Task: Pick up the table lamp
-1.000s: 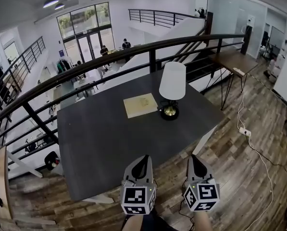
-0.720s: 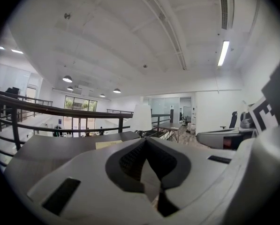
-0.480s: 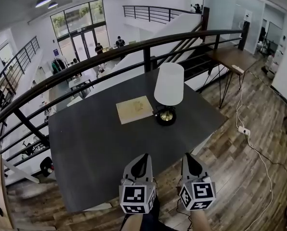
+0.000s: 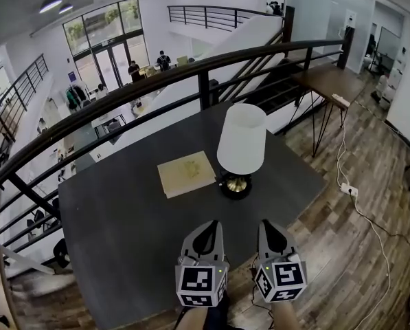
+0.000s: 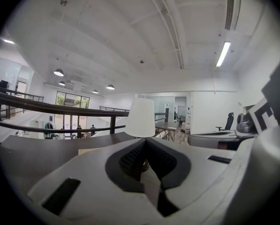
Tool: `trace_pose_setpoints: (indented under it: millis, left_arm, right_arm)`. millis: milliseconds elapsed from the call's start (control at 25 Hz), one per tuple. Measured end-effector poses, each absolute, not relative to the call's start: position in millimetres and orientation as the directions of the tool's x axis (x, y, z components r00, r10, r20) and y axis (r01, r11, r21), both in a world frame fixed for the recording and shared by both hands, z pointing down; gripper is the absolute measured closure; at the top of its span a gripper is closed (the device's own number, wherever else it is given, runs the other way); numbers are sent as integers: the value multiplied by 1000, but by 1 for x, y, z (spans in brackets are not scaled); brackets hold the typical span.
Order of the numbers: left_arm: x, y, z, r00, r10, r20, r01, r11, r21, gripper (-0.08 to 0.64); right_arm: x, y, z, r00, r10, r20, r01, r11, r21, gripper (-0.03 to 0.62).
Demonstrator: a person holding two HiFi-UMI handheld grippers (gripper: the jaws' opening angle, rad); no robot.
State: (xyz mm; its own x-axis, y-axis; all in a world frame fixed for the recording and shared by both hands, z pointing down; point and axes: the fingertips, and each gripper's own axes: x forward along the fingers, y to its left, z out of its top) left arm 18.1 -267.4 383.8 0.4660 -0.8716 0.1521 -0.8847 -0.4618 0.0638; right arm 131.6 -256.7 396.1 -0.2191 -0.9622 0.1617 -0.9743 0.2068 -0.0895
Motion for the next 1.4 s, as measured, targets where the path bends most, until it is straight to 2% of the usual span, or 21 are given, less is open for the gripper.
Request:
trace_pose_setpoints:
  millis: [680,1000,1400]
  left_arm:
    - [28,-380,409,560,-808,182,-828,-540,149,551]
    - [38,-408,432,615,-773,155,-779,-566,269,529]
    - [54,-423,449,708,-705,32,-628,-609,484,520]
  right_arm:
    - [125,-368,429,-190,-953,236,-982,181,-60,601]
    - [128,-397,462,-186,-943,276,-982,173,-73,601]
    - [124,-416,497,-217,-920,326,-976,206,-68,601]
